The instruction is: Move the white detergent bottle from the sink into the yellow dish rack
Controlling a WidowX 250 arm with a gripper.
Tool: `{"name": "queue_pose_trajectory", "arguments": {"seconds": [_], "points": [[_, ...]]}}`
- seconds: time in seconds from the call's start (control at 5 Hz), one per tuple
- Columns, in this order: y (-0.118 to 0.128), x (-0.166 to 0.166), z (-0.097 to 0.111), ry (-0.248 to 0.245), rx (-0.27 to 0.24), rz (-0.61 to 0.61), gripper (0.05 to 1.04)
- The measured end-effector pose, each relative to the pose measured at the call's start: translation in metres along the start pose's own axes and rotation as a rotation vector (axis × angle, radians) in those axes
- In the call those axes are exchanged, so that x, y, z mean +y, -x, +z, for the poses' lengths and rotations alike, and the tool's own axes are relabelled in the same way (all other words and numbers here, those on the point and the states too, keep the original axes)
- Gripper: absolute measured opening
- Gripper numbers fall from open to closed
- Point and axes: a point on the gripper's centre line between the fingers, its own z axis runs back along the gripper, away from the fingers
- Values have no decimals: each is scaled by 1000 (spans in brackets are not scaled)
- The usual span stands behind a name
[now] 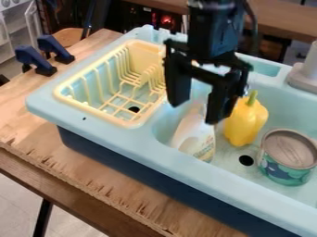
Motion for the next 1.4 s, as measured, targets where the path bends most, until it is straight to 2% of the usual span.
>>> {"name": "queue_pose_trajectory", "arguments": {"seconds": [0.2, 0.4, 0.6, 0.8, 1.0, 1.2, 1.4], "points": [[-6, 0, -3, -33, 19, -7, 736], [-7, 0, -4, -46, 22, 10, 479], [-7, -1, -4, -49, 22, 21, 415], [-7, -3, -3, -49, 16, 26, 416], [-2, -6, 12, -42, -24, 29, 413], [2, -8, 39, -25, -109, 39, 413], [7, 6, 63, -11, -176, 97, 413]]}}
